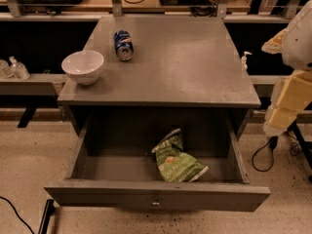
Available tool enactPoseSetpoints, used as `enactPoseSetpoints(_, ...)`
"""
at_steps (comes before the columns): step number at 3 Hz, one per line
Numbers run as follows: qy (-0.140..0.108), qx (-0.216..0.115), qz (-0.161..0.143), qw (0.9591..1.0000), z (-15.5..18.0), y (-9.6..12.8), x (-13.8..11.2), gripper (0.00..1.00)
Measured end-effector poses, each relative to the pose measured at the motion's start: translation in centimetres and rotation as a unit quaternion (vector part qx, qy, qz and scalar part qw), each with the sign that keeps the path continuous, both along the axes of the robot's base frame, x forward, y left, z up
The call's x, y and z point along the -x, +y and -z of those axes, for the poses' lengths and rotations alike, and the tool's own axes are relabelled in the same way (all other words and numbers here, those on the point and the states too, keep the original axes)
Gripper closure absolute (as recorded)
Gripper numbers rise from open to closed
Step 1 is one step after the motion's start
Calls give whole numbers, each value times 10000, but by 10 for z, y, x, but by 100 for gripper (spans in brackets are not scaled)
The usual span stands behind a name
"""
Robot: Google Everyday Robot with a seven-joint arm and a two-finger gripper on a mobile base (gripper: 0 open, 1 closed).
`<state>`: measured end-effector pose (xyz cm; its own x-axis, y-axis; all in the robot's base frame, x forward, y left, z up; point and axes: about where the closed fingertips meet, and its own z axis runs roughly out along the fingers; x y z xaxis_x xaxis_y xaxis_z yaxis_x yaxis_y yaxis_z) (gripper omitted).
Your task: Pick green jalapeno chip bag from top drawer and place on counter
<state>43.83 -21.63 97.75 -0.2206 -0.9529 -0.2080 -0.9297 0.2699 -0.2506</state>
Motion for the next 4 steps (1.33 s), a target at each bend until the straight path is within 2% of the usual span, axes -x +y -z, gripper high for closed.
enactPoseSetpoints(1,0,0,0,10000,0,0,0,0)
enactPoseSetpoints(2,-1,-116,33,9999,20,1,-4,0)
enactPoseSetpoints(3,64,-478,36,9988,100,22,-18,0)
enactPoseSetpoints(4,68,-475,35,9988,99,22,-18,0)
